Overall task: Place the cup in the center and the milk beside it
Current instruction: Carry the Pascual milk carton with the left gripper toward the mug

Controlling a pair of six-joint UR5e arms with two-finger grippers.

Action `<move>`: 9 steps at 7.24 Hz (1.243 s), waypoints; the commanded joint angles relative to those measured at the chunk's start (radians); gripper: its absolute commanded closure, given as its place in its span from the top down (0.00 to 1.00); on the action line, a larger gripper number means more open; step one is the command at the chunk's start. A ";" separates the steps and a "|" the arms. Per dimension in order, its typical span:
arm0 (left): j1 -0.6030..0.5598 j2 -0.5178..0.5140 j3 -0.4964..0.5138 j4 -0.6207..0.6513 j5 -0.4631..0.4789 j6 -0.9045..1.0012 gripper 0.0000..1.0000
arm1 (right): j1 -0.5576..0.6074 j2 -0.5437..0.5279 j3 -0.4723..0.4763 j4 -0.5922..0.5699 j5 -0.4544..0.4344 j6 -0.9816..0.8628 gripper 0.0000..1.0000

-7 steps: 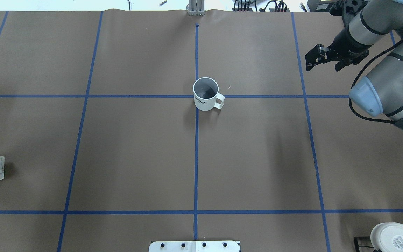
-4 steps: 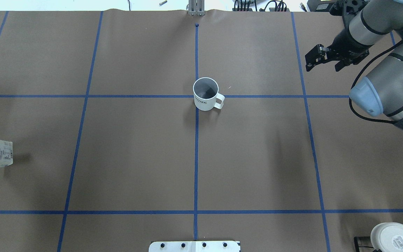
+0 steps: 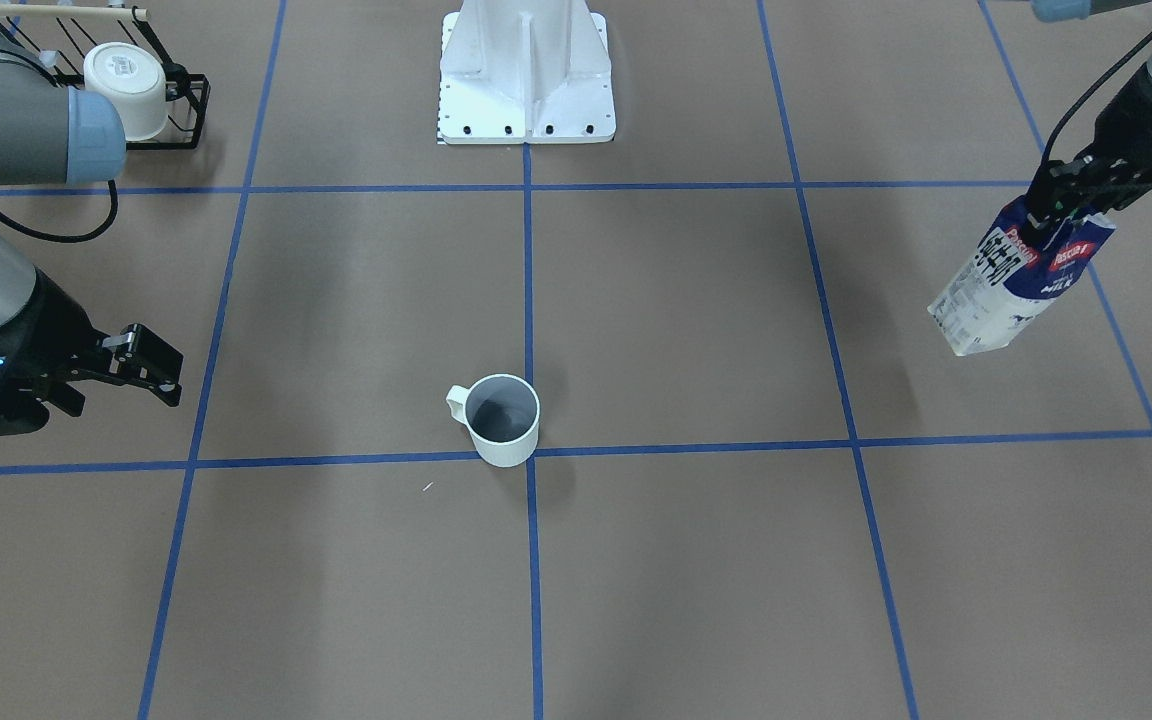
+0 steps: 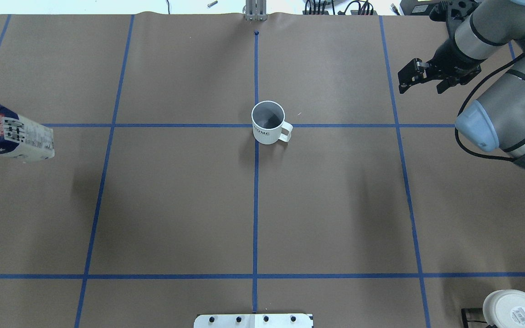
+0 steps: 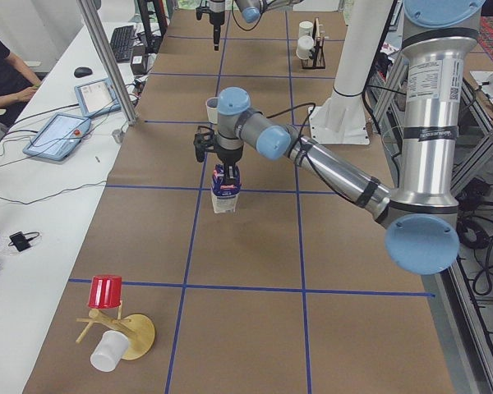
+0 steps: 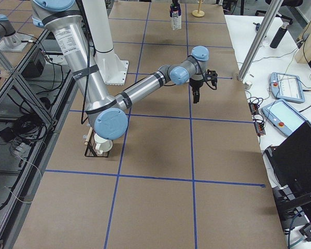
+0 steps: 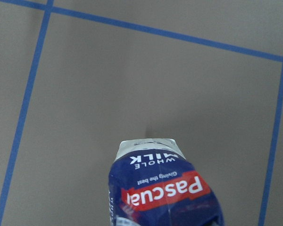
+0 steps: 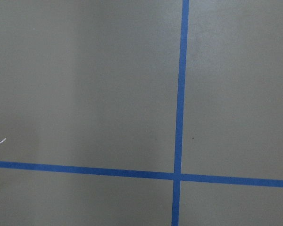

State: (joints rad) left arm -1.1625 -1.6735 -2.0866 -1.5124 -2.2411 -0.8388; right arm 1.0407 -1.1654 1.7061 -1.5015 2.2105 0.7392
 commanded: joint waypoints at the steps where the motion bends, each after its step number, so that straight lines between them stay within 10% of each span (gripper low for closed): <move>1: 0.006 -0.292 0.137 0.130 0.005 -0.003 0.00 | 0.001 -0.011 -0.002 0.001 0.000 -0.001 1.00; 9: 0.334 -0.909 0.607 0.190 0.135 -0.317 0.00 | 0.002 -0.033 0.004 0.004 -0.003 0.002 1.00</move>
State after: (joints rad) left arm -0.8877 -2.5242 -1.5304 -1.3168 -2.1386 -1.0845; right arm 1.0437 -1.1941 1.7104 -1.4972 2.2086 0.7397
